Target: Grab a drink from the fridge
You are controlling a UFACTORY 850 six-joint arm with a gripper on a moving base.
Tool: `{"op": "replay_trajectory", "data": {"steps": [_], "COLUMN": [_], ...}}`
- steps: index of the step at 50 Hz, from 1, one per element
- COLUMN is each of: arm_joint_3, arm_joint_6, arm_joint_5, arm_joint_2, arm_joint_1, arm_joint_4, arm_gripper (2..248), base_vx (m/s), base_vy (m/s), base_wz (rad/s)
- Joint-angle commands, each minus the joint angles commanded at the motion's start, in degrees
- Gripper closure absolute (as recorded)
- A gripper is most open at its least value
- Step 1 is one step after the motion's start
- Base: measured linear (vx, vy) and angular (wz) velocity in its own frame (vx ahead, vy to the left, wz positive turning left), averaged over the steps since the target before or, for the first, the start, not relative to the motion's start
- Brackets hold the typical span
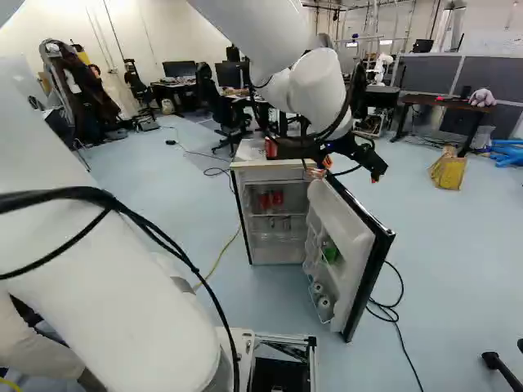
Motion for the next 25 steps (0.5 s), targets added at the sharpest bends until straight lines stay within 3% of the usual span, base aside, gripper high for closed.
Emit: {"op": "replay_trajectory", "data": {"steps": [25], "arm_joint_3": [-6.05], "arm_joint_6": [0.0], "arm_joint_5": [-5.18], "arm_joint_2": [-6.09], "arm_joint_1": [-3.3], "arm_joint_4": [0.2], "arm_gripper": [3], "base_vx": [0.0], "base_vy": [0.0], "base_wz": [0.0]}}
